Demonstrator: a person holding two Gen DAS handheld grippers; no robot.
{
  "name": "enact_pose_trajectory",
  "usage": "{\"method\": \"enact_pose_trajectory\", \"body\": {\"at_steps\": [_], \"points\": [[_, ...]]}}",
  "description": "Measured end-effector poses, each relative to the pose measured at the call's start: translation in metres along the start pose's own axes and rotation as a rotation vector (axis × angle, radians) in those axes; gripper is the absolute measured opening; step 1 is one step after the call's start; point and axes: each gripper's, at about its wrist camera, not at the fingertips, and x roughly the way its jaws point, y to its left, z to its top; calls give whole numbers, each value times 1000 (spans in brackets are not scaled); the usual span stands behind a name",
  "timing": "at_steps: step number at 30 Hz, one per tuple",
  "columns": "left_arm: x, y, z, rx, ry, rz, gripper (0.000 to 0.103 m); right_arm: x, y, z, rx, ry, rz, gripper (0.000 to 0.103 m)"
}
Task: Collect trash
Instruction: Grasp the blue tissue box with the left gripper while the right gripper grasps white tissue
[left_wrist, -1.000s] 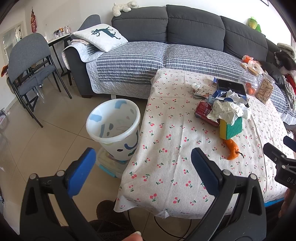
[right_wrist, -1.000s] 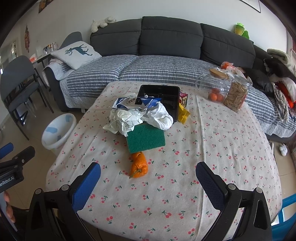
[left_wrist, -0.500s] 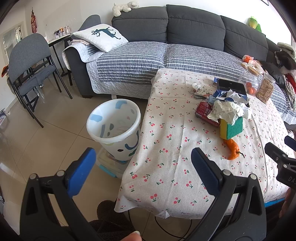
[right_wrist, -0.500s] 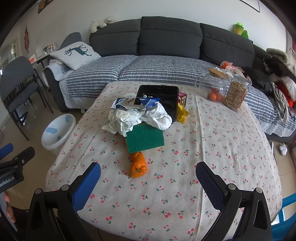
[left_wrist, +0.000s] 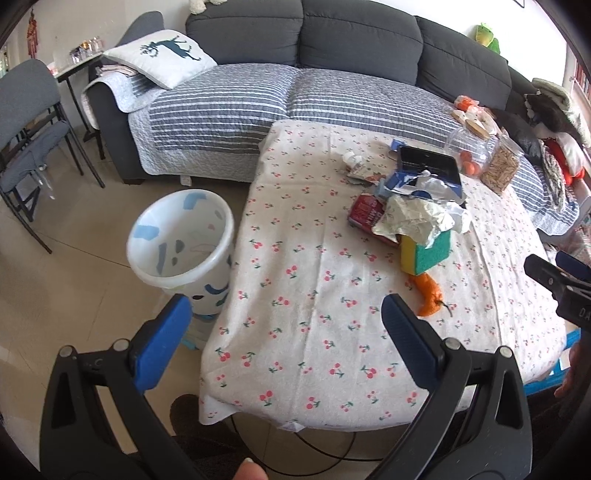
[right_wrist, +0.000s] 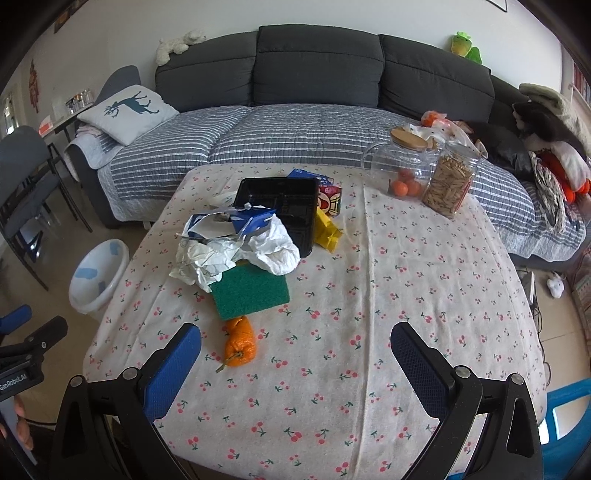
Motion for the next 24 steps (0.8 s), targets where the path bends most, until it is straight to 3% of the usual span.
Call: {"method": "enact_pose_trajectory", "body": {"at_steps": [7,12,13,17,24], "points": [[30,-38,39,46,73,-127,102,20,-40,36,22,74,-4,103],[57,-67,77,51,155,-257,102,43,-78,36,95,87,-5,103],[62,-74,85,67,162,-253,102,50,-86,33,115,103,-4,103],[92,-91,106,115,209,-256,89,69,-111,30,159,159,18,103],[129,-94,112,48,279,-357,58,74,-128,36,155,154,21,103]]}}
